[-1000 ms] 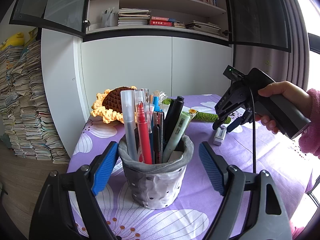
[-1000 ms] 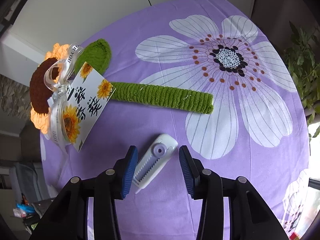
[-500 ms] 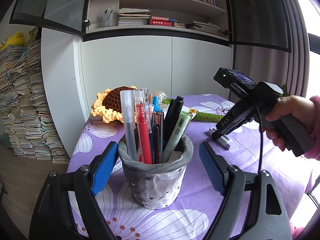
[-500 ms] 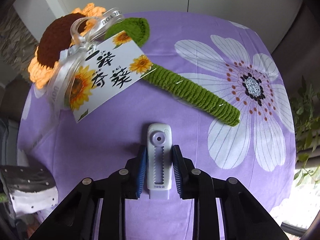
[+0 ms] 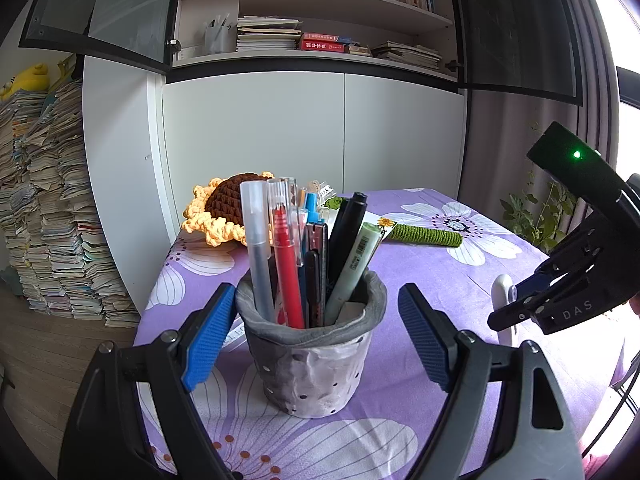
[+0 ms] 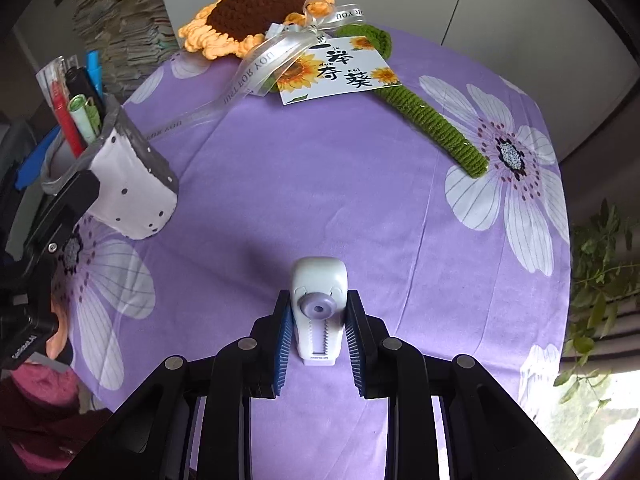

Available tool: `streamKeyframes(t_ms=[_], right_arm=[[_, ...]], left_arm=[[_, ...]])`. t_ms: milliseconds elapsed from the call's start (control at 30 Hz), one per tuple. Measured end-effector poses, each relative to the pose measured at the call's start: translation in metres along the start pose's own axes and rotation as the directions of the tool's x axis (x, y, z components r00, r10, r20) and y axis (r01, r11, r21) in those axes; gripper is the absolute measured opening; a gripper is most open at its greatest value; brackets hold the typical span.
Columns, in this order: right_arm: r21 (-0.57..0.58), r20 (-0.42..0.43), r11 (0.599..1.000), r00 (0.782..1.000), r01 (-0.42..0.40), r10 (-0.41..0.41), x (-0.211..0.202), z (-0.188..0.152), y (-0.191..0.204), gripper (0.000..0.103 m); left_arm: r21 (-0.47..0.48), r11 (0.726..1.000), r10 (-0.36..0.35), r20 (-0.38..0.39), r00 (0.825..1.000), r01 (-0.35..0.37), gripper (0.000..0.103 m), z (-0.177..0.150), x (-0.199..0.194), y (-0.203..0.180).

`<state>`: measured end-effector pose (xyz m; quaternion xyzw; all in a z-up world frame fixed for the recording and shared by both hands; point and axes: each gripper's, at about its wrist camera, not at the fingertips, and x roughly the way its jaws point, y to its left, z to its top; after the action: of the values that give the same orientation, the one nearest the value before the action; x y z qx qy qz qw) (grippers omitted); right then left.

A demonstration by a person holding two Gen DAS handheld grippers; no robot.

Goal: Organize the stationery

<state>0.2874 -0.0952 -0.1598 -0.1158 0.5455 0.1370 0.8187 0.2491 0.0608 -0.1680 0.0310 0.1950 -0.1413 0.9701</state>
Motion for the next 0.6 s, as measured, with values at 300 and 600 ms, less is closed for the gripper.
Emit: streamKeyframes(t_ms=[300,600], right_arm=[[0.026,0.007,0.998,0.998,-0.057,0.057,0.007,0.009,-0.012,0.027],[0.030,-0.021,0.996,0.996,-0.088,0.089,0.028,0.018,-0.017,0.027]], left_arm=[[0.000,1.000,0.000,0.000,1.000,0.000,0.082,0.000,0.000,0.000],[0.000,1.000,-0.001,-0.001,1.000,0.001,0.083,0.001,0.000,0.000]])
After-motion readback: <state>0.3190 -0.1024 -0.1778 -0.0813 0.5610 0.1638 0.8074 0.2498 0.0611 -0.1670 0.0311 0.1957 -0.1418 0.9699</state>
